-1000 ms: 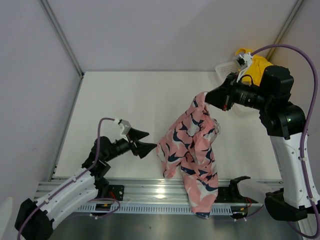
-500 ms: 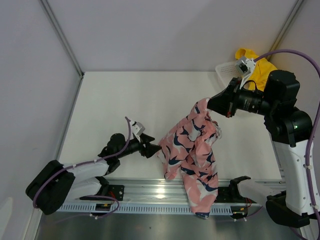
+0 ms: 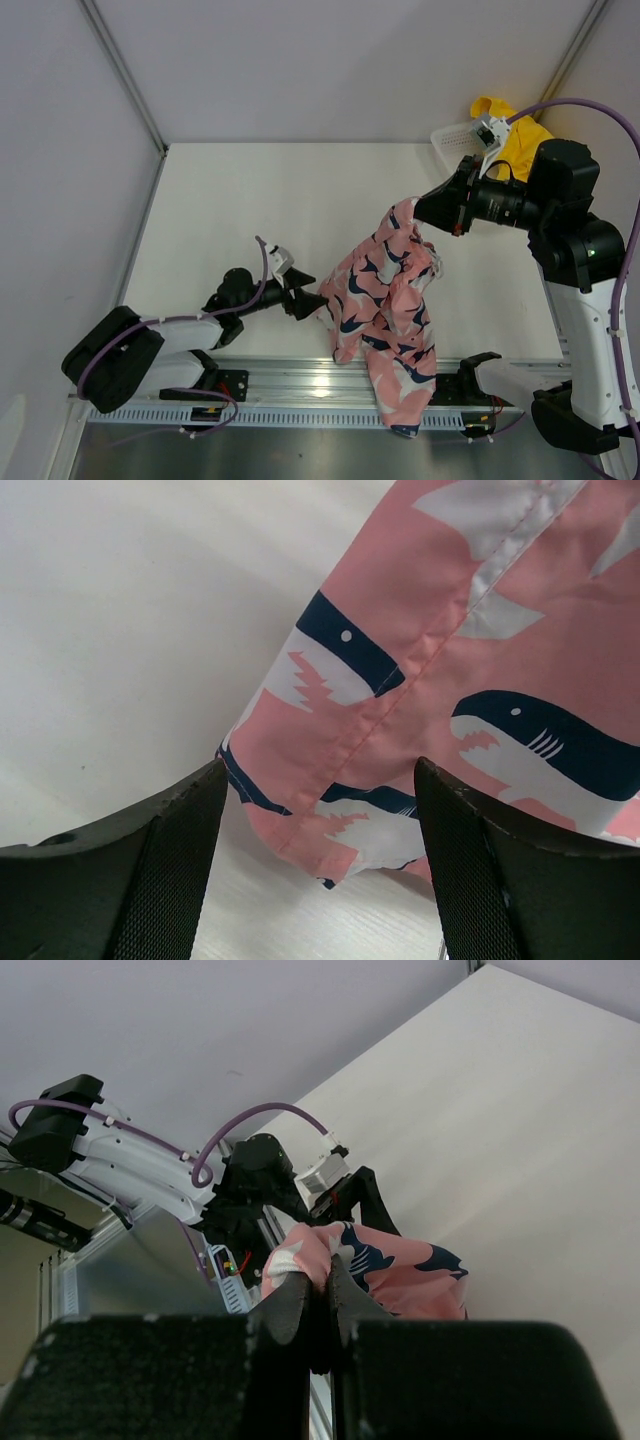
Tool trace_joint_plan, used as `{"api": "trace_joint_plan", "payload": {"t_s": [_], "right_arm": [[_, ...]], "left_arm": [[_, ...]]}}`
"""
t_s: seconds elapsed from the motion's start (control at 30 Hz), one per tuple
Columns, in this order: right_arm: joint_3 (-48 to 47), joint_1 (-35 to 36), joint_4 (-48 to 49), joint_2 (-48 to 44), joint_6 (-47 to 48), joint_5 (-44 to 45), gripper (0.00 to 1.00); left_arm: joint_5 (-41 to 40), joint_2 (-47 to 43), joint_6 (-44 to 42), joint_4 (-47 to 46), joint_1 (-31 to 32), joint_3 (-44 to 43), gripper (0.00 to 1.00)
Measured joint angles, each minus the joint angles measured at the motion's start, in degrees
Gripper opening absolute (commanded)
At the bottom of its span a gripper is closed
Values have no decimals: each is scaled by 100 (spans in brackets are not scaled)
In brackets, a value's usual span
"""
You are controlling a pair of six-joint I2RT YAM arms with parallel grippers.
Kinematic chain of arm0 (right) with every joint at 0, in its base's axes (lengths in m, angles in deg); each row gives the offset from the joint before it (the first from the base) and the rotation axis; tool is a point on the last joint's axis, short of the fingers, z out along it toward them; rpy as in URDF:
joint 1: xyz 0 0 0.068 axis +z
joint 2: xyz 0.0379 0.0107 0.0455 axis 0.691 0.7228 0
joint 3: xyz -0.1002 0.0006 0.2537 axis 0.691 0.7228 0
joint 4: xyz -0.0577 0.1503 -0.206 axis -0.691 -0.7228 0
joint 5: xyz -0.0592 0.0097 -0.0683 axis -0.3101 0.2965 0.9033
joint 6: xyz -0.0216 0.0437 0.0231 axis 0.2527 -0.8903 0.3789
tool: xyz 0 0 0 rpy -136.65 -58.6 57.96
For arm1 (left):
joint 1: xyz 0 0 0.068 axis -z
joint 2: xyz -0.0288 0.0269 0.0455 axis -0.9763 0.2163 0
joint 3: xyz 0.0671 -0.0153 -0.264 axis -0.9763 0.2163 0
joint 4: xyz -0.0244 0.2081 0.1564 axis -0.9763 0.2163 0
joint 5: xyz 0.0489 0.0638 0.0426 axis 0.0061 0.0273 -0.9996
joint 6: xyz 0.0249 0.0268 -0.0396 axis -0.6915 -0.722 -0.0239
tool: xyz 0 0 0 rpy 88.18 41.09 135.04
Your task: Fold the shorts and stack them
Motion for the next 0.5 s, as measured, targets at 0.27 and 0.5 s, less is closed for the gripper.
{"api": "trace_joint_plan", "payload": {"t_s": [0.27,0.5], "right_arm": [[0,0,-2,31,-4,-2,0],[0,0,-2,33,-4,0,0]], "left_arm": [[11,264,-9,-85,188,0,56],[-20,356,-79,17,260,-24,3]]}}
